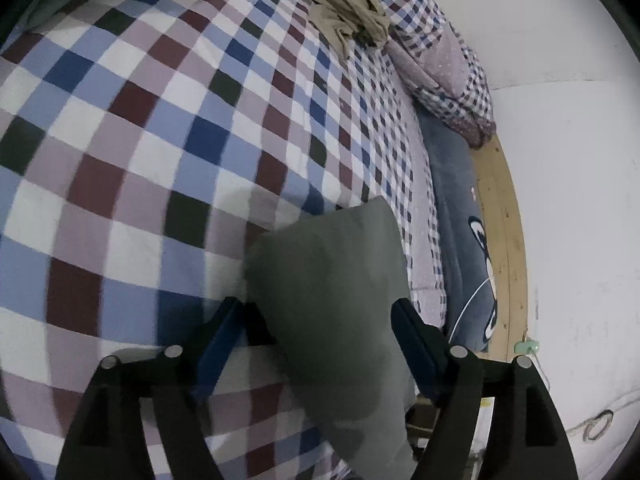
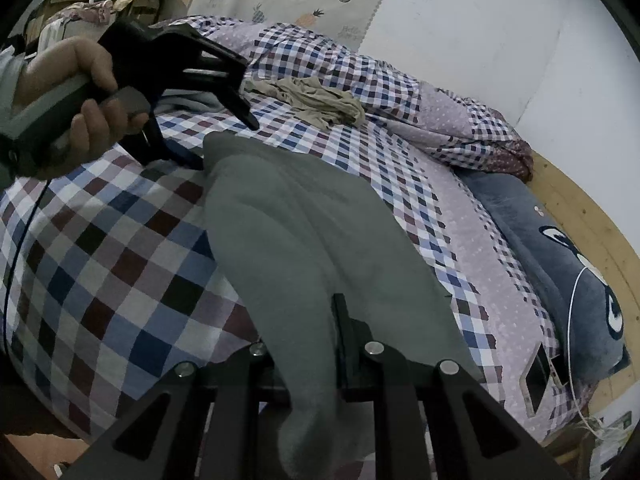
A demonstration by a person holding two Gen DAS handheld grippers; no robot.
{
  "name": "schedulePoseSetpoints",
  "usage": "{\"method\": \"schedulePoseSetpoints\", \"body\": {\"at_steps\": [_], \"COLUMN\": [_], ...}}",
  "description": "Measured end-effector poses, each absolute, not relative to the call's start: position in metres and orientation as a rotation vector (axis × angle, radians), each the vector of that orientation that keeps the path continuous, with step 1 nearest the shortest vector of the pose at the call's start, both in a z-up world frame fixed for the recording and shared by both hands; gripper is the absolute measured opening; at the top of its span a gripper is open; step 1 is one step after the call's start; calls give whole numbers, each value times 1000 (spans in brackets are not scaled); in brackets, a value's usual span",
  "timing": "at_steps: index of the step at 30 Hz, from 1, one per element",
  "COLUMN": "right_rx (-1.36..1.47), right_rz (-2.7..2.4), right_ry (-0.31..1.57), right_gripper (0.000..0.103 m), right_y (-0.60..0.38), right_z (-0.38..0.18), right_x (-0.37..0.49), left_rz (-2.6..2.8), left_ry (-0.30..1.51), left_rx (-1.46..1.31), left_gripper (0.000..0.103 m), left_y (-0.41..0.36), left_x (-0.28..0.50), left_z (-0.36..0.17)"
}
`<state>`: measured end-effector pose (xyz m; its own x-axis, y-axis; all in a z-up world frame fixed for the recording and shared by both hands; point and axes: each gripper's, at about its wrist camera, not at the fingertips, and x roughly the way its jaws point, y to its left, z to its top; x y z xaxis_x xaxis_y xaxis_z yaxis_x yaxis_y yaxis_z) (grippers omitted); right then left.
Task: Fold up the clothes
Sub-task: 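Lift the folded green shirt end with both tools, raising it off the cover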
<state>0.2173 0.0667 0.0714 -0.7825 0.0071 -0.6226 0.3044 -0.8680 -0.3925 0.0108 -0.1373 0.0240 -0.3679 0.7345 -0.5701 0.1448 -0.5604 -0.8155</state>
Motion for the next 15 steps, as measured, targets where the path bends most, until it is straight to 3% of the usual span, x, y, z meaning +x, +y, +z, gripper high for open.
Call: {"method": "schedulePoseSetpoints", "body": {"at_steps": [9, 10, 11, 12, 15], "right_rx": [958, 959, 959, 960, 954], "right_rz": [-2727, -2728, -2729, -2730, -2723], "right_ry": [751, 751, 750, 750, 756], "right_gripper": [15, 15, 15, 15, 15], "right_y": [64, 64, 65, 65, 64], "right_z": [70, 70, 70, 70, 71], "right_x": [220, 220, 220, 220, 220], "left_rz": [1905, 1904, 1892, 1875, 1849], "left_ry": [-1222, -1238, -1271, -1311, -1373], "left_rx": [-1350, -1338, -1336, -1338, -1305], "left_gripper": [79, 68, 42, 29, 24], "left_y": [-99, -99, -101, -105, -111], "left_x": [-21, -21, -21, -21, -19], "left_z": [17, 17, 15, 11, 7]}}
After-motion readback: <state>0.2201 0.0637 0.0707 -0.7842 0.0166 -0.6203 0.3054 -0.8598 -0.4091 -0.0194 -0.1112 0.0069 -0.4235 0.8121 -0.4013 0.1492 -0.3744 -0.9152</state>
